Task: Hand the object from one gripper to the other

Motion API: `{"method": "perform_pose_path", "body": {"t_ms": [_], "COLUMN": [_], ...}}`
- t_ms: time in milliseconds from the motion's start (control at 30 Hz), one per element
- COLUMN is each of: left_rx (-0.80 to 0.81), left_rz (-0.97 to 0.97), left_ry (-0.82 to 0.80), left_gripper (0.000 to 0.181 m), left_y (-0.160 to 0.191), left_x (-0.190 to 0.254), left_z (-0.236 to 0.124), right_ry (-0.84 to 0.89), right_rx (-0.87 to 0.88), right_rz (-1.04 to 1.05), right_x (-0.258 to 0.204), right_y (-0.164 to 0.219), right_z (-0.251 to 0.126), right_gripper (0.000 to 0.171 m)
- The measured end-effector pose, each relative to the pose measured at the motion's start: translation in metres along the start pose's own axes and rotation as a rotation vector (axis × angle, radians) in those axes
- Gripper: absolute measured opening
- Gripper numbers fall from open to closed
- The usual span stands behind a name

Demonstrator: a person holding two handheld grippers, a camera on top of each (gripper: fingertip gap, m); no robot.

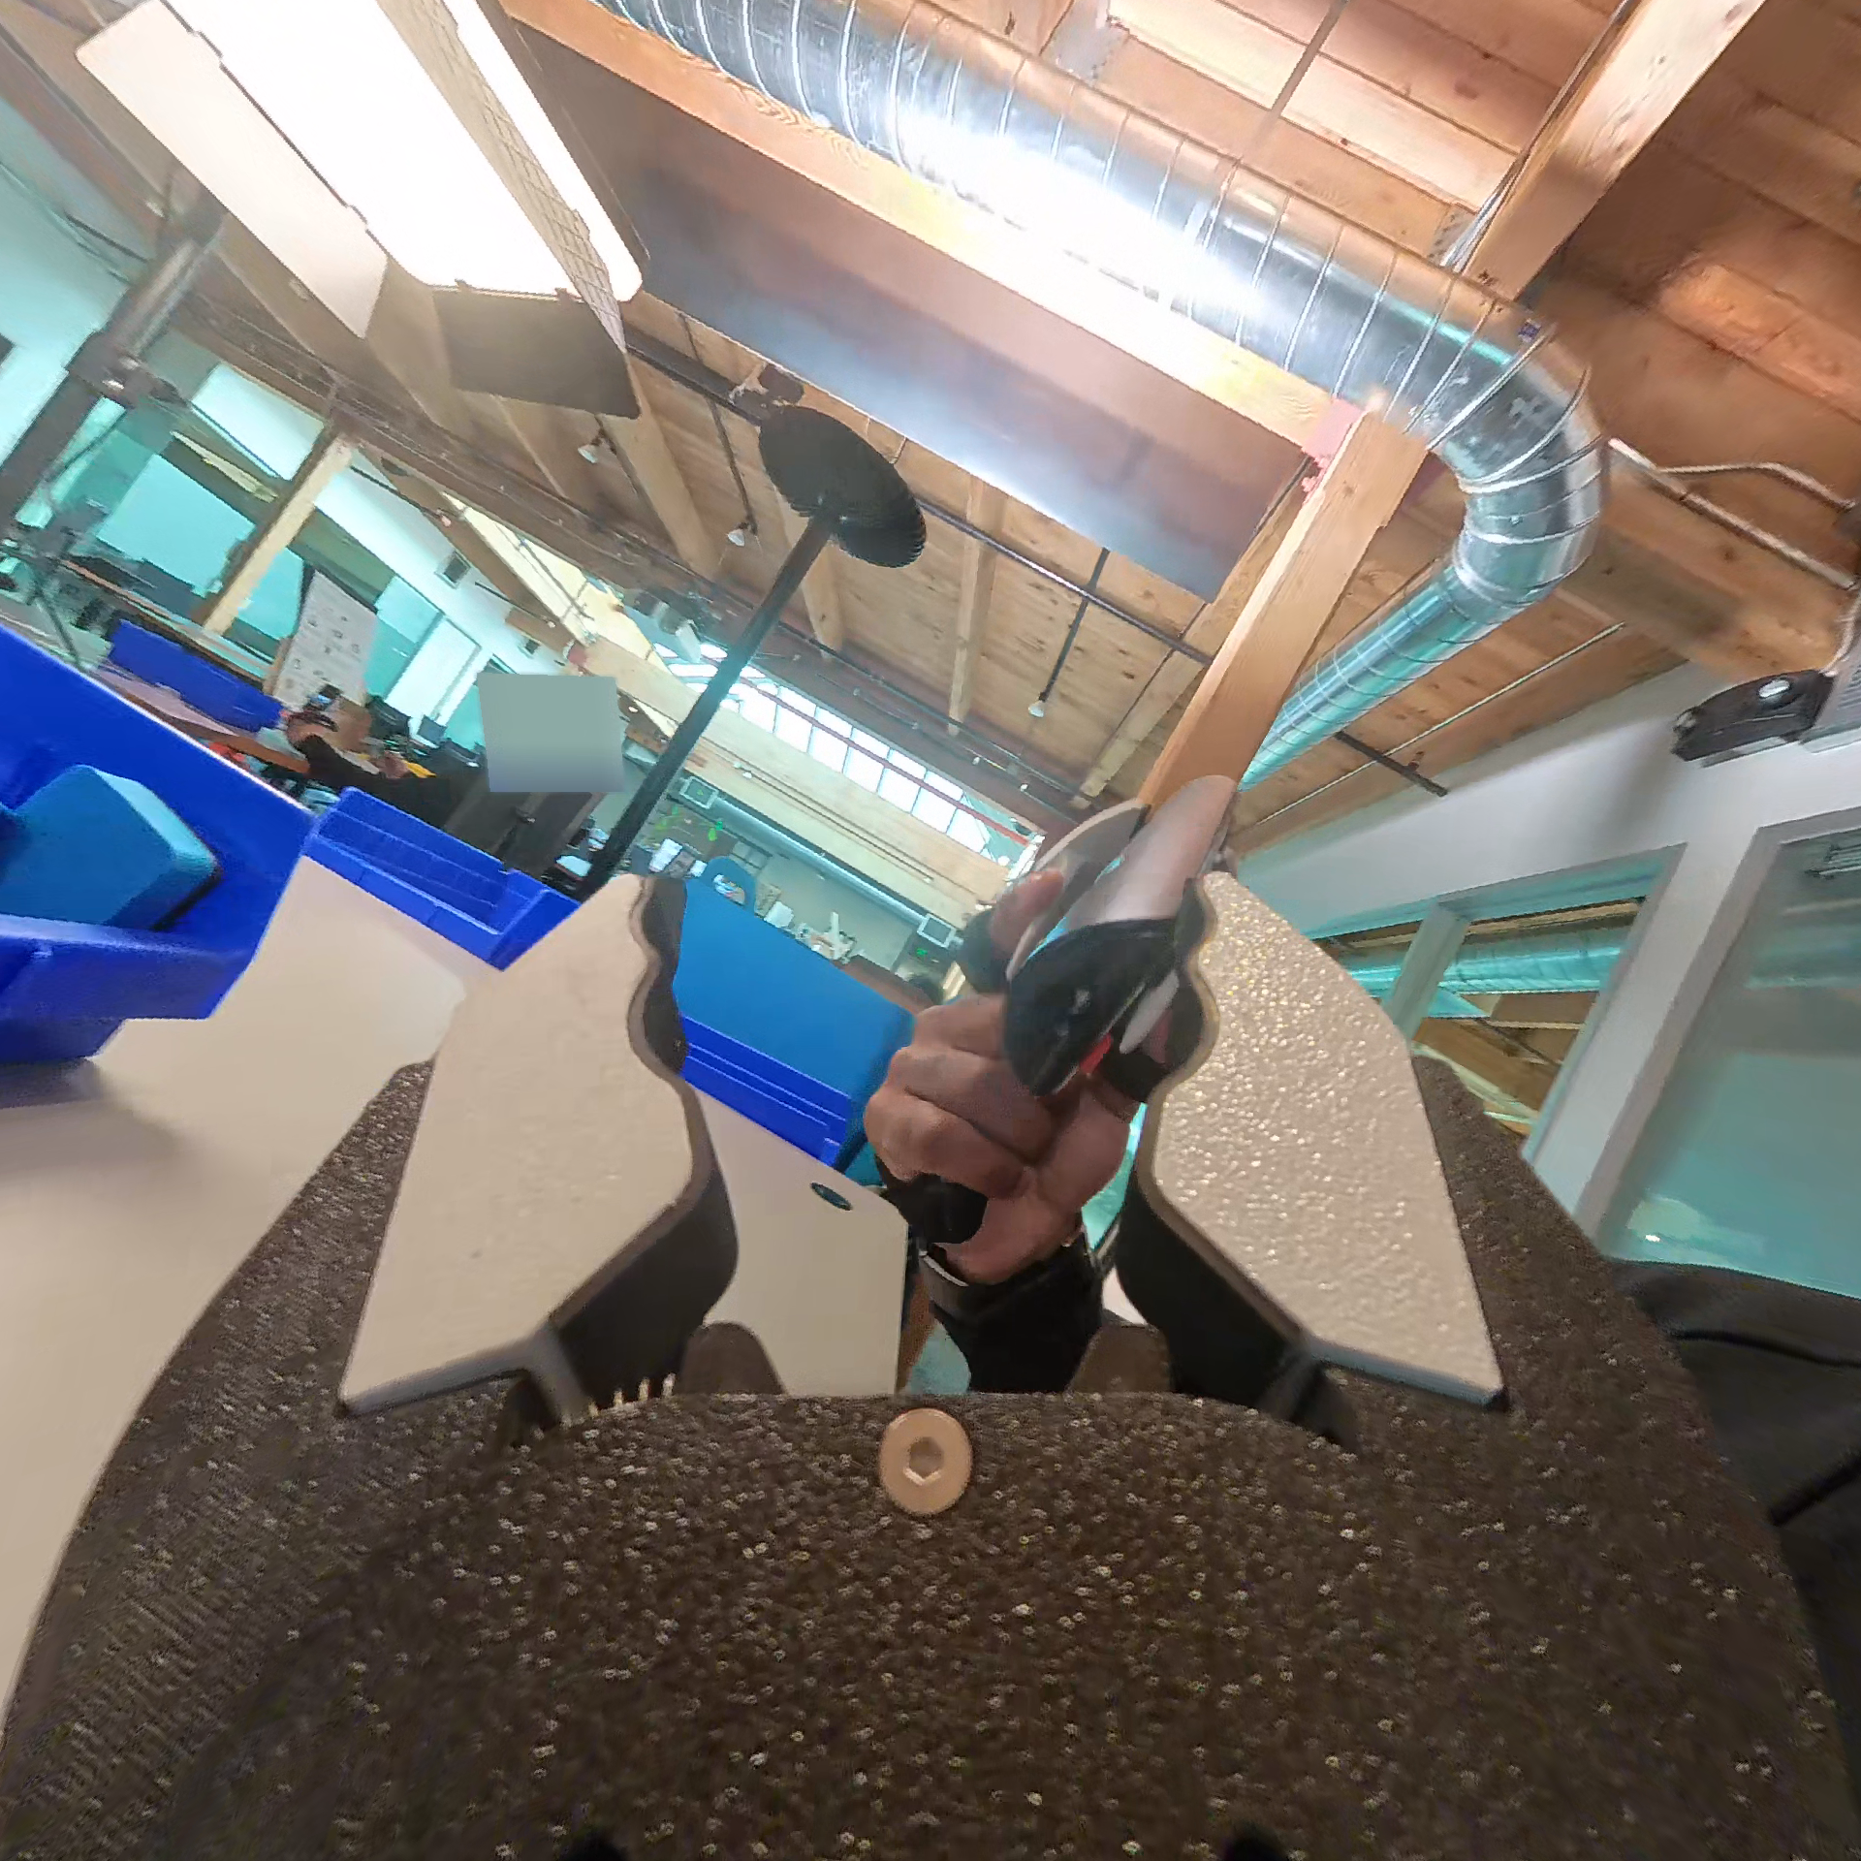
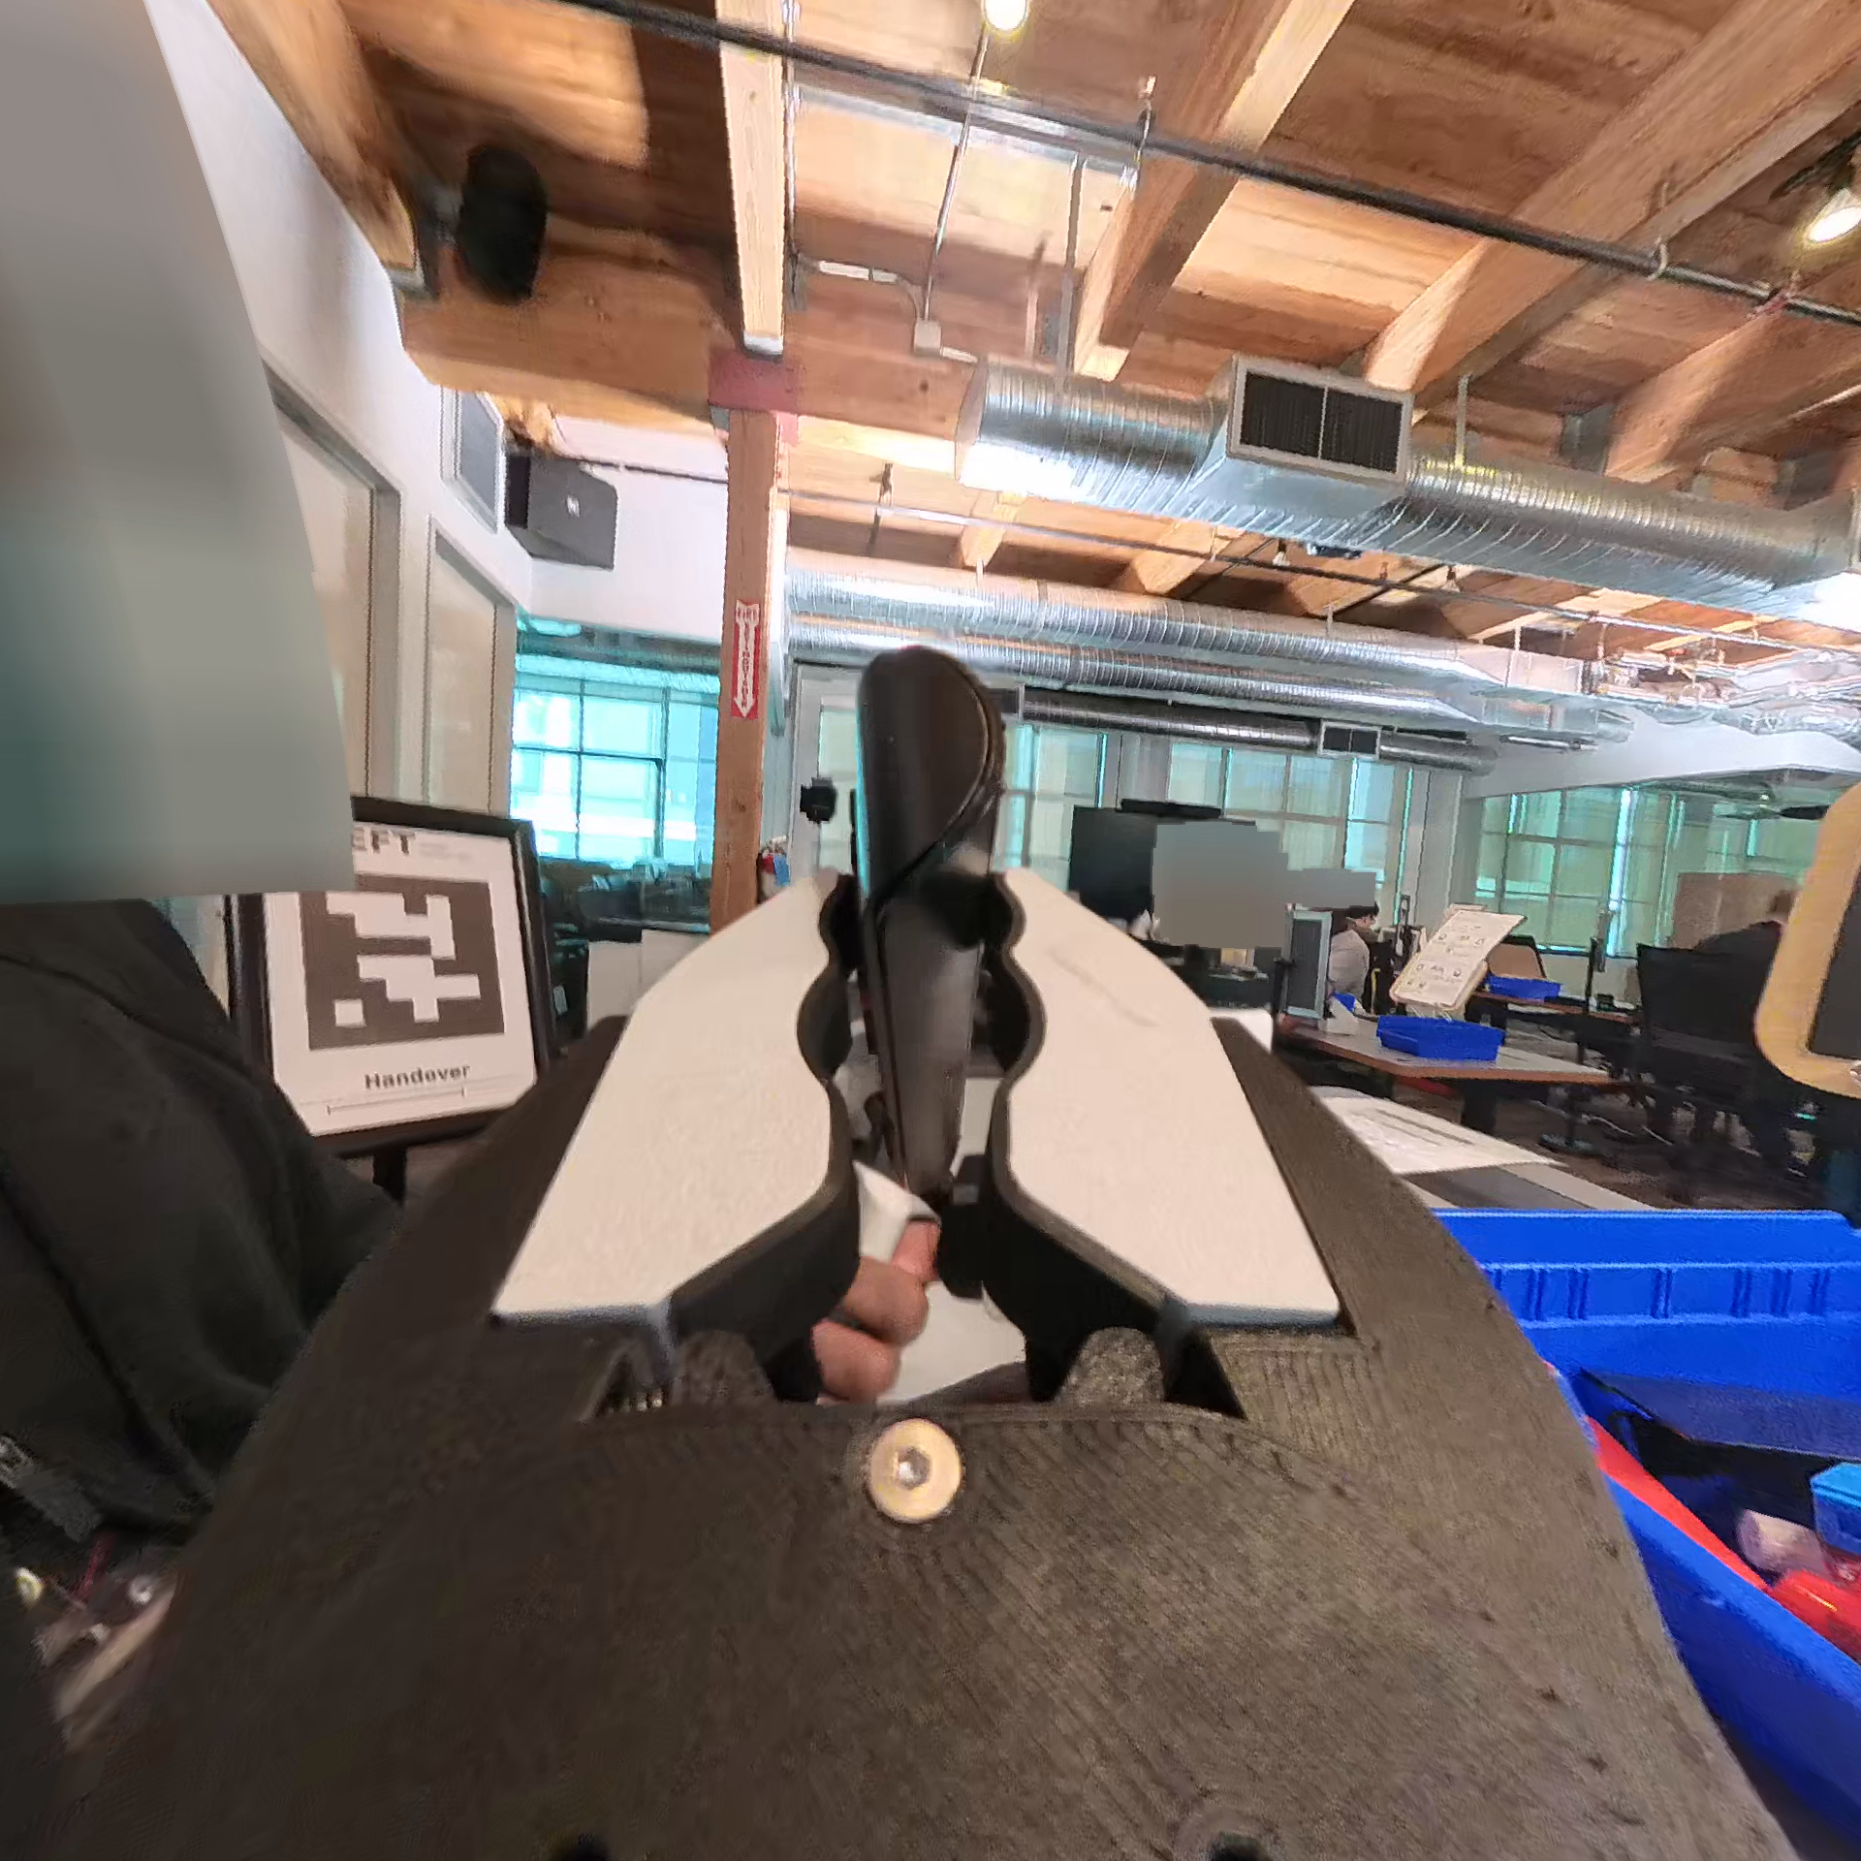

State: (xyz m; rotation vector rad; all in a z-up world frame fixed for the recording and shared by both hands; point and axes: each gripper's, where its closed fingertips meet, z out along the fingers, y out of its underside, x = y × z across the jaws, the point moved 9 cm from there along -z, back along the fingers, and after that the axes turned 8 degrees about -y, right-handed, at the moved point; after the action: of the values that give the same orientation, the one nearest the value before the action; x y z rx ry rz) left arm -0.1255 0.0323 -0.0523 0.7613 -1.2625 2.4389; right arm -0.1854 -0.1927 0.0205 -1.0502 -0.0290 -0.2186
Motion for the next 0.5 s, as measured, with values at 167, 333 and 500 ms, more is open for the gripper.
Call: {"method": "perform_pose_path", "body": {"t_ms": [167,333,500], "left_rx": [0.016,0.098,0.041], "left_rz": [-0.046,-0.11,-0.058], "left_ry": [0.102,0.138,0.152], "left_gripper": [0.096,0.093,0.094], "left_y": [0.017,0.032,0.05], "left_x": [0.005,0.002,0.011], "left_z": [0.006,0.006,0.014], "right_ry": [0.044,0.089,0.122], "right_rx": [0.128,0.18,0.224], "right_rz": [0.087,0.148,0.177], "right_x": [0.005,0.007,0.002], "right_y": [-0.004,-0.005,-0.004], "right_z": [-0.003,-0.003,0.003], "right_gripper": [0.024,0.024,0.023]}}
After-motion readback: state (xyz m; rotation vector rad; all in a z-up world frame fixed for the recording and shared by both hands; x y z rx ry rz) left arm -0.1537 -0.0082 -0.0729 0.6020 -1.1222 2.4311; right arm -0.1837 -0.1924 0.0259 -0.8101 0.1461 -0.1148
